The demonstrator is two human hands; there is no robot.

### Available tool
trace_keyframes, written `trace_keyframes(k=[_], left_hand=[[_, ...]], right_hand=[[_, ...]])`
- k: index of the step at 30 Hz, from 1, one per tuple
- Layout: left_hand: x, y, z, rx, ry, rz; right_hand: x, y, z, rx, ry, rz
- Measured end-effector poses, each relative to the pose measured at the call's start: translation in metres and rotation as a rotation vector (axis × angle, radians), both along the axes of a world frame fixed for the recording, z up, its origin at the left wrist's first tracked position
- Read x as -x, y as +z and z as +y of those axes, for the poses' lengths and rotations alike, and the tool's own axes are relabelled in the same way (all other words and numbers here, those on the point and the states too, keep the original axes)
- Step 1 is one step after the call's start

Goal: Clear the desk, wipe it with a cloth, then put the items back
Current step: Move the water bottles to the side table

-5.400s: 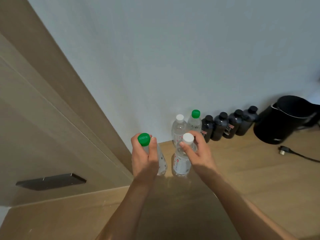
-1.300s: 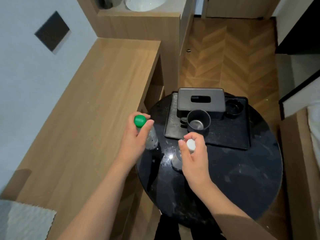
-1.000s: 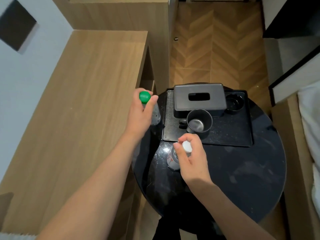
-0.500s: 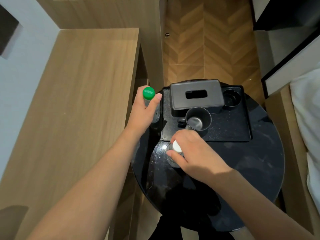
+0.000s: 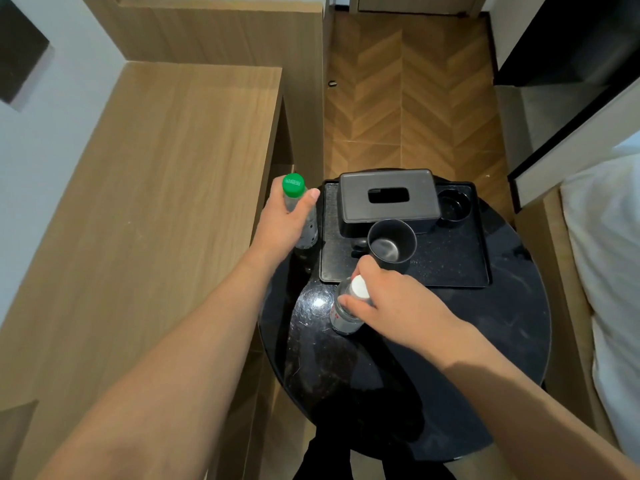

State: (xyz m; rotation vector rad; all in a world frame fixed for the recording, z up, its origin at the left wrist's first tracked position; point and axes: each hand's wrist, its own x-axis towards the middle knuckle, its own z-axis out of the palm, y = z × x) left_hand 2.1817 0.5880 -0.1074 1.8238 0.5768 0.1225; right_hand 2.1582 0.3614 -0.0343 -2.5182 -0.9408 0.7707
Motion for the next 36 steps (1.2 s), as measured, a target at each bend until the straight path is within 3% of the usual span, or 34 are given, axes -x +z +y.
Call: trace_keyframes(k=[6, 9, 16, 25, 36], left_hand=[[0.031, 0.018, 0.014, 0.020, -0.113, -0.002], [0.071, 0.026, 0.025, -0.094, -0.152, 0.078], [0.155, -0.021, 0.009, -0.073, -0.358, 0.321], [0.131, -0.043, -0.007, -0.178, -0.102, 0.315], [0.102, -0.057, -0.010, -0.202, -0.059, 0.245]], right_hand=[[0.002, 0.005, 0.014, 0.043, 0.093, -0.067], [-0.001, 0.010, 0.028, 0.052, 0.136, -0.051], [-0.005, 0.010, 0.082, 0.022, 0.215, -0.104], [-0.023, 0.005, 0.117, -0.014, 0.200, -0.165], [-0.033, 0.003, 0.109, -0.015, 0.126, -0.180]])
